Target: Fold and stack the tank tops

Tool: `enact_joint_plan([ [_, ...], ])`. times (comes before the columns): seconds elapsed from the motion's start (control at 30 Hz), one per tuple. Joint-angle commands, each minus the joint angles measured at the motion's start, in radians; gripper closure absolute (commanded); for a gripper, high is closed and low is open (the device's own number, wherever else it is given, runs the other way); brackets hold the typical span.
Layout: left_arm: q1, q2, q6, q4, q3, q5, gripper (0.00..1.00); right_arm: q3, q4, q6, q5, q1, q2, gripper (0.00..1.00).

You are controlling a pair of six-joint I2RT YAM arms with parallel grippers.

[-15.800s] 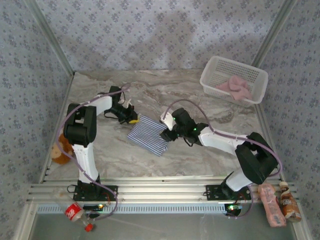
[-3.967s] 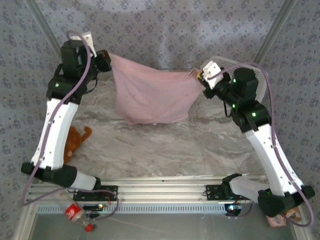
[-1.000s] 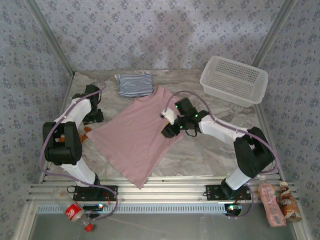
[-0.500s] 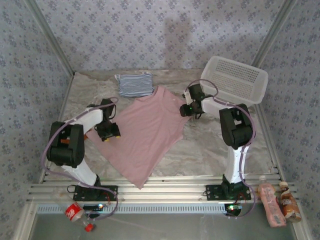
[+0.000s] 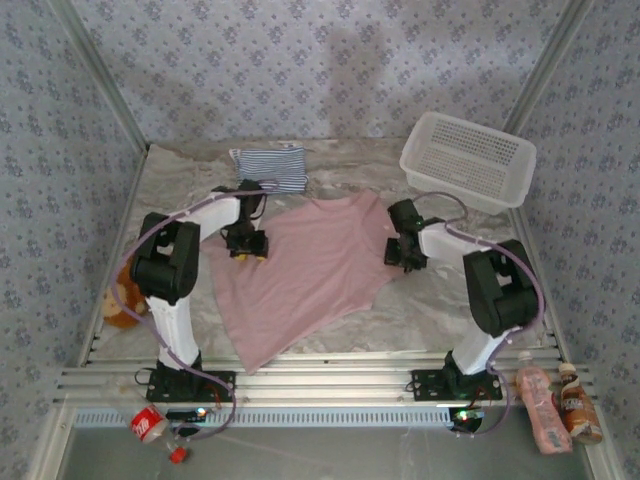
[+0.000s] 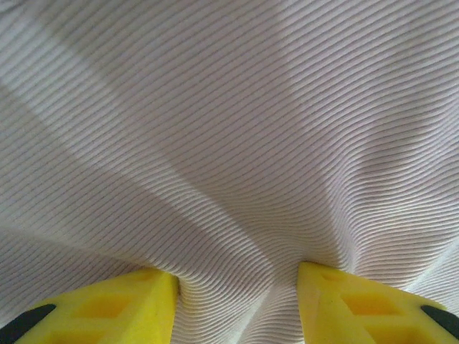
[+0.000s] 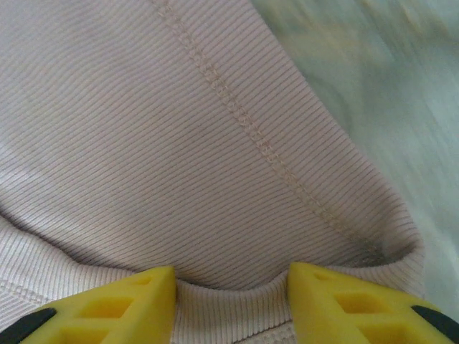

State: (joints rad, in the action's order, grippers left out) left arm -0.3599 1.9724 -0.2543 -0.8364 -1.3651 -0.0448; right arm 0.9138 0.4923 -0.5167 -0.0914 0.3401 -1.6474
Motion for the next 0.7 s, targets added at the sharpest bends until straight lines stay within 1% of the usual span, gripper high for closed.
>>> enact_joint_plan([
  [0.0,-0.057,0.062,0.091,0.007,-0.051,-0.067,0.53,-0.113,0.223,-0.261,-0.034,-0.001,0.071,0.52],
  [0.07,-0.080,0.080,0.098,0.015,-0.079,-0.083,0.53,-0.176,0.257,-0.320,-0.016,-0.009,0.128,0.52],
  [0.17,-0.112,0.104,0.115,0.032,-0.121,-0.114,0.53,-0.247,0.330,-0.396,-0.027,-0.032,0.227,0.52],
  [0.27,-0.121,0.120,0.130,0.005,-0.182,-0.109,0.52,-0.246,0.368,-0.378,-0.038,-0.076,0.321,0.52],
  [0.33,-0.110,0.116,0.133,-0.011,-0.213,-0.093,0.52,-0.198,0.375,-0.339,-0.042,-0.077,0.354,0.52],
  [0.4,-0.090,0.107,0.136,-0.035,-0.242,-0.092,0.52,-0.129,0.355,-0.274,-0.077,-0.075,0.375,0.50],
  [0.43,-0.076,0.096,0.140,-0.041,-0.246,-0.086,0.51,-0.096,0.325,-0.223,-0.072,-0.075,0.385,0.49],
  [0.5,-0.042,0.072,0.140,-0.050,-0.247,-0.066,0.51,-0.045,0.249,-0.127,-0.020,-0.074,0.390,0.48],
  [0.57,0.006,0.055,0.137,-0.056,-0.244,-0.044,0.51,-0.007,0.098,0.042,0.020,-0.071,0.365,0.47],
  [0.6,0.028,0.049,0.136,-0.051,-0.241,-0.034,0.51,0.013,0.042,0.083,0.048,-0.071,0.336,0.44],
  [0.63,0.047,0.045,0.134,-0.046,-0.237,-0.032,0.51,0.040,0.008,0.130,0.096,-0.075,0.300,0.44],
  [0.67,0.069,0.043,0.129,-0.041,-0.243,-0.033,0.51,0.082,-0.032,0.173,0.107,-0.079,0.254,0.44],
])
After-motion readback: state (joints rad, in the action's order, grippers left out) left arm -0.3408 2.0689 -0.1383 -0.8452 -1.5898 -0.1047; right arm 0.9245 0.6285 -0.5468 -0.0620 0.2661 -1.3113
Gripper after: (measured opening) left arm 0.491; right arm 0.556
